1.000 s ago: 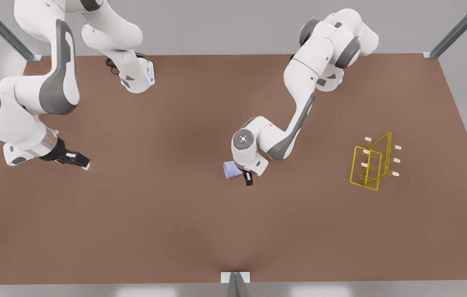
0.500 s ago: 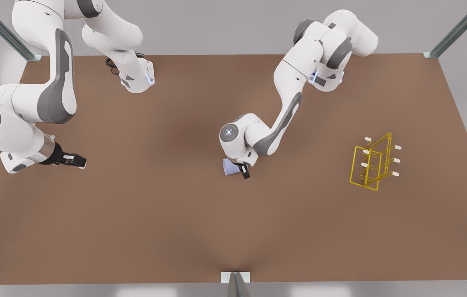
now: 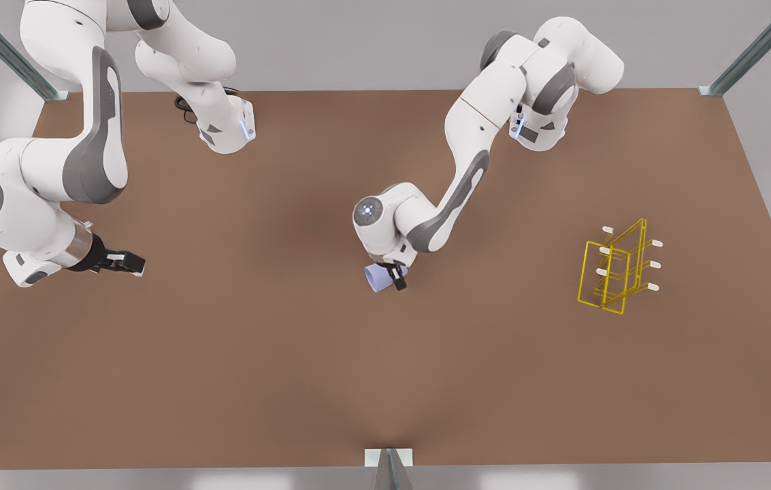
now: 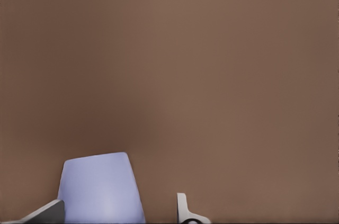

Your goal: Place the cup on the cup holder

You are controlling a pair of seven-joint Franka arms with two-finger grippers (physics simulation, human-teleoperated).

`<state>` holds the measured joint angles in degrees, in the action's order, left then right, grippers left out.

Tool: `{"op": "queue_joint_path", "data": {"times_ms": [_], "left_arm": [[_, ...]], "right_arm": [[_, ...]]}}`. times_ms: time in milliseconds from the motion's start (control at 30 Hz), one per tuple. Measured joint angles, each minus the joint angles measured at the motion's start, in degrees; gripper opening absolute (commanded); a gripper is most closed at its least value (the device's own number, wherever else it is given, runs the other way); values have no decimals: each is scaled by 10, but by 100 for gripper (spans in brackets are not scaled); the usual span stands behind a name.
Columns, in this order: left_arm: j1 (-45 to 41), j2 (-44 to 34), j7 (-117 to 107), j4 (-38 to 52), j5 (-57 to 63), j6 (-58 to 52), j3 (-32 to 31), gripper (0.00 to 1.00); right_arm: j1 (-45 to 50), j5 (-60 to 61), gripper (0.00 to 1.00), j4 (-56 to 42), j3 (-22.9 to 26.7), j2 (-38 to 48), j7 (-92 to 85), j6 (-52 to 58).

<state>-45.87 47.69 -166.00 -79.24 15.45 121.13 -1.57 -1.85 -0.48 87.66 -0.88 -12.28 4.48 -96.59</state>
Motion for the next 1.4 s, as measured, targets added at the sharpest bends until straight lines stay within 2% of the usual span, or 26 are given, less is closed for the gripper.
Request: {"op": "queue_joint_path", "data": {"times_ms": [267,467,567,667,1300,1400], "left_arm": [[17,-39,0,19,-69,-52,7,100],[17,-39,6,17,-86,-73,3,100],[-13,-54,32,14,-74,-76,1,100],[-36,-60,91,12,-55,-78,-1,100],[5,-3,511,-6,-56,22,-1,100],[7,-16,549,-31,-56,29,-1,100]], "right_arm": [[0,-1,100,0,0,-1,-7,5],[-1,-2,100,-2,0,-1,-10,4],[-1,-1,100,-11,0,-9,-12,2],[-1,0,100,-20,0,-16,-13,2],[-2,2,100,-21,0,-17,-17,2],[-1,2,100,-21,0,-17,-17,1]]}}
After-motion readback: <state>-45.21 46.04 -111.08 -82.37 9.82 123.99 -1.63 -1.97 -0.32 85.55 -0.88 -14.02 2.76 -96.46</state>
